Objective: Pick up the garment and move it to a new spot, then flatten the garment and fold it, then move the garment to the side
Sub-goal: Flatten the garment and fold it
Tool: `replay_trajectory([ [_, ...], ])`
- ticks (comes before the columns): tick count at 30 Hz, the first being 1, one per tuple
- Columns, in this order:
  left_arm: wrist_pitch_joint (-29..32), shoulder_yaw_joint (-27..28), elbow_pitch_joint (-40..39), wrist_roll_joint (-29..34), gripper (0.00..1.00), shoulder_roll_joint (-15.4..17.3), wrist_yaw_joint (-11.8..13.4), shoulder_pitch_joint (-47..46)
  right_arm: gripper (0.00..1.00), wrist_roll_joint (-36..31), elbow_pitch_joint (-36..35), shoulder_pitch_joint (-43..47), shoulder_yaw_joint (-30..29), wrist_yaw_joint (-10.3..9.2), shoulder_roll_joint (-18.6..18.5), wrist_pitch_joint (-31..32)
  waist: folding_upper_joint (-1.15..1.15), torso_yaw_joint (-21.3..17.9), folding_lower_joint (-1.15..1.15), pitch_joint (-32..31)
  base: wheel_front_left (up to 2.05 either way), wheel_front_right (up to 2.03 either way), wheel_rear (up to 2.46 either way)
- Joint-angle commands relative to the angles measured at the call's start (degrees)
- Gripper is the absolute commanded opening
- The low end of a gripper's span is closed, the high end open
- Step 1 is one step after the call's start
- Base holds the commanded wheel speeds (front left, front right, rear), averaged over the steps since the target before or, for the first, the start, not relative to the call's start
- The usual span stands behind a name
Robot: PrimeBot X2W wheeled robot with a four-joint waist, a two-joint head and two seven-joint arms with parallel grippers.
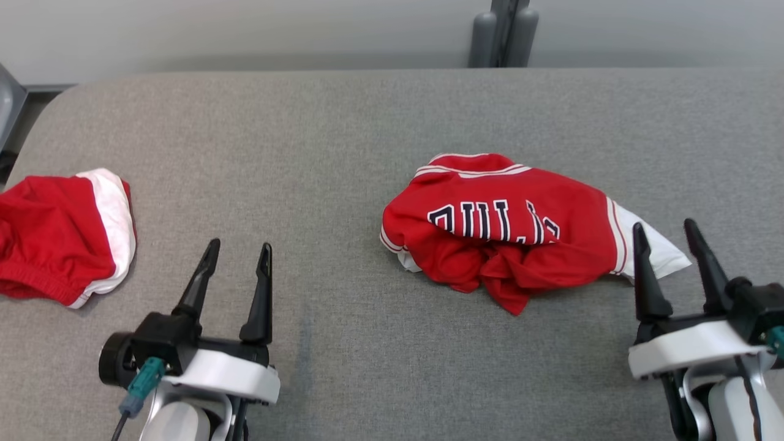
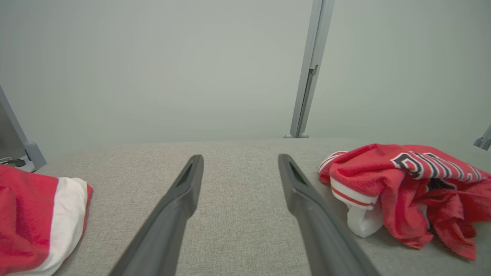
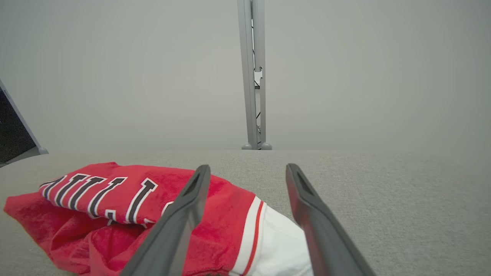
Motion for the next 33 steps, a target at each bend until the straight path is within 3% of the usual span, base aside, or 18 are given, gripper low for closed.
replay_trajectory([
  [1, 0.1, 0.0, -0.2, -0.3, 1.00, 0.5, 0.3, 0.8, 1.00, -0.3, -1.2, 1.4, 0.3, 0.01, 0.1, 0.7, 0.00, -0.5, 0.00, -1.3, 0.00, 0.00, 0.00],
  [9, 1.7, -0.9, -1.3, -0.5, 1.00, 0.9, 0.5, 3.2, 1.00, -0.5, -7.9, 7.0, 0.9, 0.01, 1.6, 4.0, 0.00, -1.2, 0.00, -3.1, 0.00, 0.00, 0.00],
  [17, 2.6, -2.1, -2.1, -0.6, 1.00, 0.8, 0.5, 3.3, 1.00, -0.3, -9.4, 8.0, 0.7, 0.01, 2.1, 5.5, 0.00, -1.4, 0.00, -2.9, 0.00, 0.00, 0.00],
  [27, 9.8, -9.8, 1.9, -3.0, 1.00, -1.1, -4.4, -4.3, 1.00, 0.1, -9.8, 5.2, 2.2, 0.01, 2.3, 5.4, 0.00, -3.9, 0.00, 0.9, 0.00, 0.00, 0.00],
  [33, 15.3, -13.3, 8.2, -6.4, 1.00, -1.8, -5.7, -8.6, 1.00, 1.0, -8.9, 4.0, 3.0, 0.01, 2.4, 4.4, 0.00, -7.4, 0.00, 3.5, 0.00, 0.00, 0.00],
])
